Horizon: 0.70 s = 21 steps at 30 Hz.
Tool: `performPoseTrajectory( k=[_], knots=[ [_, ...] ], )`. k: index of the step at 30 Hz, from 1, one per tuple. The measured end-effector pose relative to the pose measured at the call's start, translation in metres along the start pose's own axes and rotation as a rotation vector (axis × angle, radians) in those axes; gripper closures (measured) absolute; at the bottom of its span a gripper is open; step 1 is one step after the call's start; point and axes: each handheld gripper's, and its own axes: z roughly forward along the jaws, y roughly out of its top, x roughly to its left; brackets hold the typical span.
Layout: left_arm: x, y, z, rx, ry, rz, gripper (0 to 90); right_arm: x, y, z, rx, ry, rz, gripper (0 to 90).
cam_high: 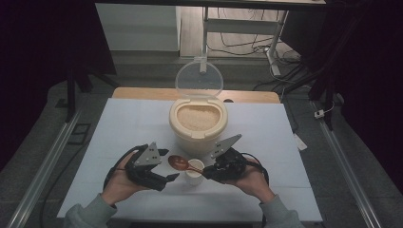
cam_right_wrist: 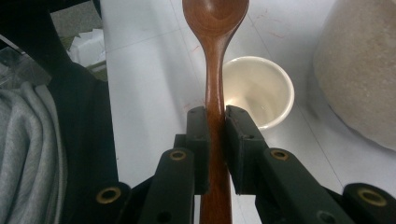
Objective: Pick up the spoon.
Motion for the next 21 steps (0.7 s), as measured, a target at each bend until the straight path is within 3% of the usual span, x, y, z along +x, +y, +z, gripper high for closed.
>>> performPoseTrajectory(
  k=[7, 13, 21],
  knots=[
    [-0.002, 0.012, 0.007, 0.025, -0.03, 0.048, 24.1, 0.001, 0.002, 0.001, 0.007, 0.004, -0.013, 79.4],
    [-0.005, 0.02, 0.017, 0.081, -0.053, 0.099, 27.8, 0.003, 0.003, 0.004, 0.006, 0.014, -0.019, 79.4],
    [-0.007, 0.029, 0.032, 0.17, -0.109, 0.158, 39.5, 0.007, 0.007, 0.008, 0.024, 0.02, -0.049, 79.4]
  ],
)
